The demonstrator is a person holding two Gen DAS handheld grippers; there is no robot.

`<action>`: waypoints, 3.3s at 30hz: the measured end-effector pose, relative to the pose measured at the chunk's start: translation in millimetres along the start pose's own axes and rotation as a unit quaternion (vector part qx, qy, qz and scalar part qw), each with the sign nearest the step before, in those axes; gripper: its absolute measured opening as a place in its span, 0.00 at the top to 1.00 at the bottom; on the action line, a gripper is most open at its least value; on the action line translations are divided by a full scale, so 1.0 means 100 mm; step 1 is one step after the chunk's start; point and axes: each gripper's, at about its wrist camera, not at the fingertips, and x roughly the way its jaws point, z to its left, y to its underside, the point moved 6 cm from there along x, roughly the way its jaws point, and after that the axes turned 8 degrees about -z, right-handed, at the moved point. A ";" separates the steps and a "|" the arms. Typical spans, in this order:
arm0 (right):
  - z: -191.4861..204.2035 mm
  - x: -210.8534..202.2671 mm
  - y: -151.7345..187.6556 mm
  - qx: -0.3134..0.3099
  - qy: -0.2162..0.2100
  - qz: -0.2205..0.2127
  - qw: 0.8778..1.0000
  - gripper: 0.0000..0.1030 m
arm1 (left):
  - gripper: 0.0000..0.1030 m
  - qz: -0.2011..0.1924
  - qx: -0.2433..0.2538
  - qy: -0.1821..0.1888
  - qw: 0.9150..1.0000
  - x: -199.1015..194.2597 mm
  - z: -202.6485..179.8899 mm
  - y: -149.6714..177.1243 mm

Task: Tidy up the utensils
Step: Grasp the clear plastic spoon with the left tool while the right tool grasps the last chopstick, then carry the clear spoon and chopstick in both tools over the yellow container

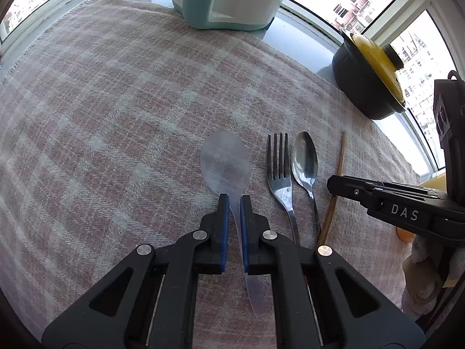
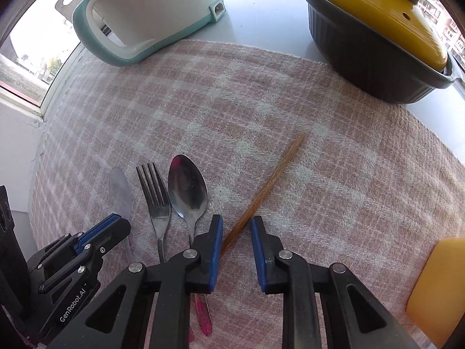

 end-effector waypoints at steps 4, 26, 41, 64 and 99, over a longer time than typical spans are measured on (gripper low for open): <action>0.01 0.03 -0.04 0.019 -0.002 0.002 1.000 0.85 | 0.96 -0.002 0.001 -0.001 1.000 -0.03 0.04 0.01; -0.14 0.03 -0.12 -0.047 0.028 0.015 0.998 0.81 | 0.90 0.022 0.002 0.002 1.000 -0.06 0.15 0.03; -0.18 0.07 -0.18 -0.044 0.031 0.000 0.999 0.97 | 0.95 0.005 -0.024 0.019 1.000 -0.17 0.26 0.02; -0.24 -0.85 0.29 -0.064 0.012 -0.114 0.991 0.97 | 1.00 -0.022 -0.007 0.038 0.999 -0.51 0.01 0.19; -0.30 -1.57 0.55 -0.059 -0.008 -0.181 0.982 0.97 | 0.98 -0.098 0.011 0.044 0.994 -1.14 -0.19 0.15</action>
